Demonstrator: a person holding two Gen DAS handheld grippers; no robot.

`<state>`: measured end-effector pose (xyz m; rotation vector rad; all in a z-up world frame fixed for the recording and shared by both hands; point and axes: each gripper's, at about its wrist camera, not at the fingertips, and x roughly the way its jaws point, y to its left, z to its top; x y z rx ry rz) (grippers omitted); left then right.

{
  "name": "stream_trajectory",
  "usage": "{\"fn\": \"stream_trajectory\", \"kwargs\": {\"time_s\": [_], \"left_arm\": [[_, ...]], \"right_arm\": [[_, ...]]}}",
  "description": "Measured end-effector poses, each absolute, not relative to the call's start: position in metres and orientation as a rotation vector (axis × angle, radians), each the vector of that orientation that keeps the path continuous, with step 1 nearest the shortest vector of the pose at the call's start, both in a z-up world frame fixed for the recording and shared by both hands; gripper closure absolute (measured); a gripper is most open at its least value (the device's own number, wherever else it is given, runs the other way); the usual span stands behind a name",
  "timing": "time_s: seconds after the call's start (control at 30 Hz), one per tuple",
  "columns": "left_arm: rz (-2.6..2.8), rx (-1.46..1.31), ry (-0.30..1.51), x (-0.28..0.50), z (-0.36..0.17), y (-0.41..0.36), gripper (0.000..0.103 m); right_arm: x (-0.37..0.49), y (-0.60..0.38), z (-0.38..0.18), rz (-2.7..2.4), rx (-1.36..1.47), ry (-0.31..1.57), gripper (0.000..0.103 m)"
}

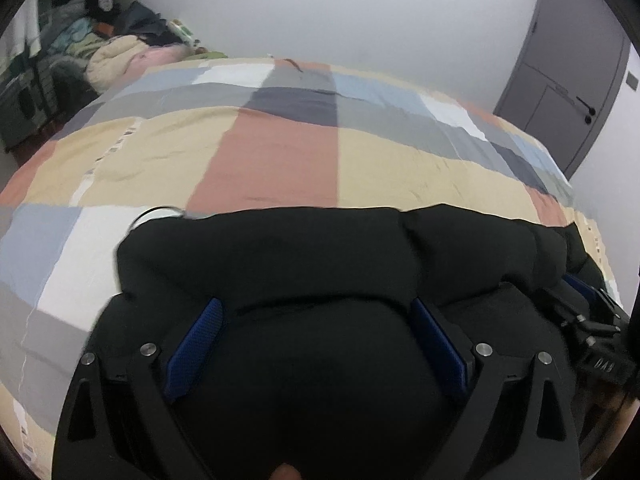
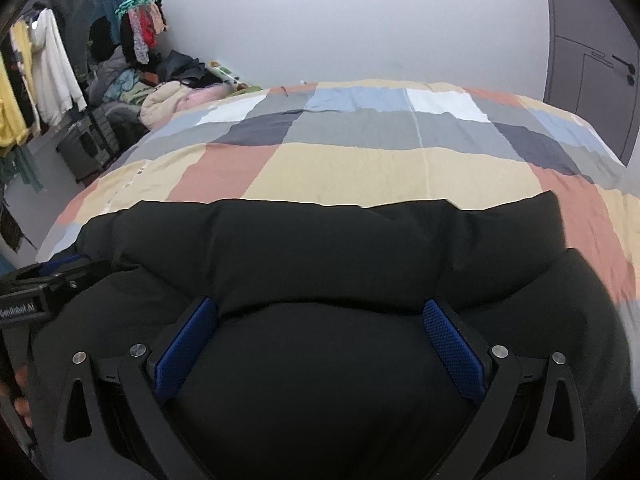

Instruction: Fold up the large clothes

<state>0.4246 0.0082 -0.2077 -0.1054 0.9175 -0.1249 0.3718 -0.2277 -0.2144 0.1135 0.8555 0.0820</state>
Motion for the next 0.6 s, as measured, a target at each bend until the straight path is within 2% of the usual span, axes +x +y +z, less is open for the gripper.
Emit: {"fn": "stream_trajectory", "kwargs": {"time_s": [0.3,0.6], "left_arm": [[-0.031,-0.079,0.869,0.384,-0.204,0.057,0.007],[-0.055,-0.120,0.904,0.382,-0.228,0.063,0.003]], "right_arm": [[0.333,-0.262,-0.194,0.033,0.092,0.820,0.000],[0.321,-0.278,-0.221,0.024,0.143,0.805,0.000]]}}
